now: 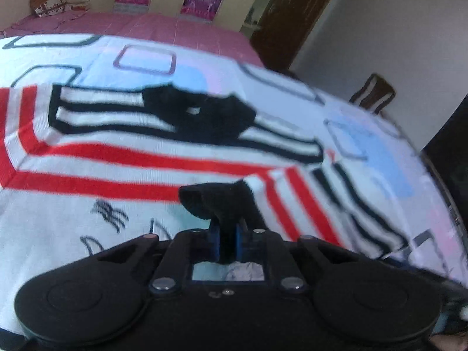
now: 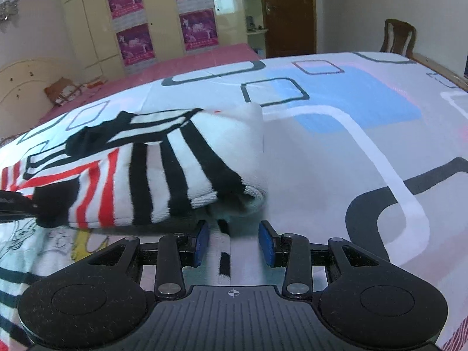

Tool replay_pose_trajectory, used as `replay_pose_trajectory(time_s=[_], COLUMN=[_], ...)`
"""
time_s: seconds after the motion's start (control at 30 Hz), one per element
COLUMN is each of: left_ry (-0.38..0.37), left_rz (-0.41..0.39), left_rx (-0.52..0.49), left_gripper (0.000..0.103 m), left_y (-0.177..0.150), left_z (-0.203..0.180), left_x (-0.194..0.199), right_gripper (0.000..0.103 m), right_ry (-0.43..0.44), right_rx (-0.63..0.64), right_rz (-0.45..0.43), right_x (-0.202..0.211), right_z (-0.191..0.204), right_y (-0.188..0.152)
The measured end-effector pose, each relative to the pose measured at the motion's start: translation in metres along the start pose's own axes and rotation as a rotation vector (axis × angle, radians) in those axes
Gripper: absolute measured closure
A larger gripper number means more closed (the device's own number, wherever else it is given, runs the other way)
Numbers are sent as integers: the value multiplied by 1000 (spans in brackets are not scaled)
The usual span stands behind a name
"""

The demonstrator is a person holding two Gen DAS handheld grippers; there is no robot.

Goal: Fold small clothes

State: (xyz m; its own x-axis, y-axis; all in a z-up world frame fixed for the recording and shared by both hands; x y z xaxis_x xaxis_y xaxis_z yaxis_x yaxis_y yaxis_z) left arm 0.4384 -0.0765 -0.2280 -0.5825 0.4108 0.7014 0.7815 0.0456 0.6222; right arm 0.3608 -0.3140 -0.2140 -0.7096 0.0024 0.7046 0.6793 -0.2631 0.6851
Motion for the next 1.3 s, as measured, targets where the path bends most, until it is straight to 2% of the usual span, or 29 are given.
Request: replay_pose_trajectory(time_s=[0.13,0.3,0.33,0.4,0.57,0.7,0.8,0.87,0.93,0.97,1.1,1.3], left_ry=[-32,16,37,78,144,188,236,256,241,228,172,195], left_rz=[-89,-169,-168,-145,-39,-7,-48,-103,-139,-144,-113,-53], left_rx=[10,17,16,32,56,30,-9,-14,-13,-24,-60,-100], left_gripper=[94,94,94,94,94,93,80,75,75,75,75,75], left_y=[34,62,62,55,18,7,14,23,31,34,34,15], left_z=[2,28,38,59,88,91,87,87,83,79,57,56], left_x=[31,60,62,59,28,16,33,48,57,57,37,4], right_gripper=[65,65,68,88,89,89,88,83,58,55,55,55], right_ry=[29,45,42,25,2,6,28,49,59,57,85,95], right_rx=[-9,-19,-16,-1,15,22,25,11,-1,-4,-38,-40], right_rz=[3,9,4,-5,-20,6,8,-19,-45,-53,-53,-6], right_x=[-10,-20,-20,-19,-15,-13,-1,13,19,17,-7,-65], right_z=[8,17,18,15,9,9,7,5,3,2,0,4], right_y=[4,8,9,10,4,0,4,9,18,24,52,82])
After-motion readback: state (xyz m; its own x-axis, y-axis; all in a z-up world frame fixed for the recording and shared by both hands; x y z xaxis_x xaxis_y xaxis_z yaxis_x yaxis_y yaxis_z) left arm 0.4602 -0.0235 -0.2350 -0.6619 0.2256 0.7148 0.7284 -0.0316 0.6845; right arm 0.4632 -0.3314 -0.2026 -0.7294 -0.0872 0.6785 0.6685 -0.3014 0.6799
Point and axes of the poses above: each gripper's, at about its wrist camera, not at the fingertips, and x roughly against the way its jaws point, z to its left, y to its top, the point moved 10 cm from there along -x, roughly the way its jaws point, and after that the axes turned 2 degrees about -x, right-handed, at the moved point
